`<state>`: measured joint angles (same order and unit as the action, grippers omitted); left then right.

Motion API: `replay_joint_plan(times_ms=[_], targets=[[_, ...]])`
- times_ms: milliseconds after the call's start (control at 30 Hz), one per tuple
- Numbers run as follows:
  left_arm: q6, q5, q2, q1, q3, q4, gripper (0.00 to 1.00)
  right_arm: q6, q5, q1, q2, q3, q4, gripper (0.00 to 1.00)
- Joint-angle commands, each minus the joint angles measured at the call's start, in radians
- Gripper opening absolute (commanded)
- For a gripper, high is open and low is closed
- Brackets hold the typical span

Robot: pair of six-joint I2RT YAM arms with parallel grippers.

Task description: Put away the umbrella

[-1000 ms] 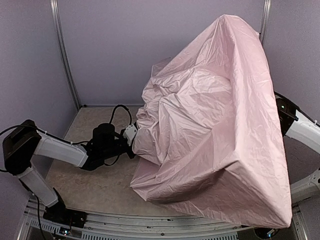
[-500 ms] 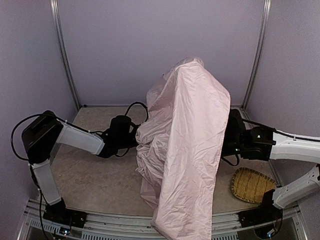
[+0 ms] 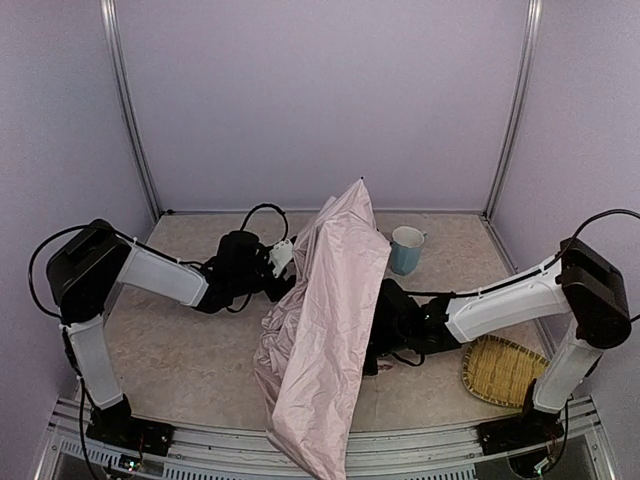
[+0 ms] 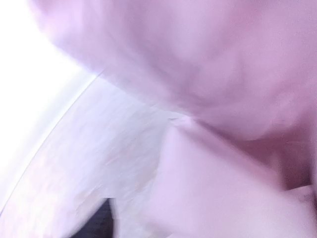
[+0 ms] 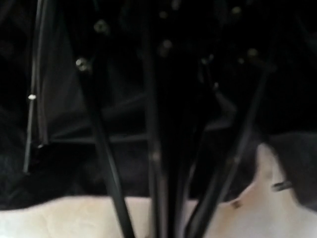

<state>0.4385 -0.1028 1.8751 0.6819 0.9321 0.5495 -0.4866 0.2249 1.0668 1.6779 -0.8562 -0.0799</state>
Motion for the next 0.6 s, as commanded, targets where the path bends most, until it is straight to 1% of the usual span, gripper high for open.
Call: replay_joint_plan(times_ms=[0, 67, 133, 200, 267, 367, 467, 500, 567], targets=[[-0.107, 0.275, -0.041, -0.057, 0.001, 0.051, 0.8, 0.127, 0.082, 0.003, 0.073, -0.048, 0.067, 0.0], [-0.173, 0.37, -0.053, -0.123, 0.002, 0.049, 0.88, 0.165, 0.098, -0.014, 0.095, -0.061, 0.102, 0.0], [-0.232, 0.431, -0.068, -0.172, 0.004, 0.035, 0.95, 0.198, 0.109, -0.029, 0.106, -0.074, 0.144, 0.0], [-0.269, 0.445, -0.109, -0.201, -0.013, 0.033, 0.98, 0.224, 0.115, -0.036, 0.11, -0.083, 0.188, 0.0], [-0.279, 0.456, -0.181, -0.197, -0.063, 0.067, 0.98, 0.242, 0.139, -0.04, 0.106, -0.095, 0.23, 0.0], [-0.278, 0.425, -0.35, -0.139, -0.191, 0.156, 0.98, 0.262, 0.224, -0.057, 0.097, -0.116, 0.283, 0.0], [-0.253, 0.37, -0.534, -0.035, -0.343, 0.229, 0.96, 0.27, 0.332, -0.089, 0.096, -0.154, 0.325, 0.0], [-0.257, 0.323, -0.593, 0.003, -0.373, 0.212, 0.95, 0.267, 0.374, -0.103, 0.104, -0.168, 0.343, 0.0], [-0.271, 0.179, -0.7, 0.071, -0.419, 0.163, 0.94, 0.26, 0.427, -0.124, 0.13, -0.21, 0.388, 0.0]])
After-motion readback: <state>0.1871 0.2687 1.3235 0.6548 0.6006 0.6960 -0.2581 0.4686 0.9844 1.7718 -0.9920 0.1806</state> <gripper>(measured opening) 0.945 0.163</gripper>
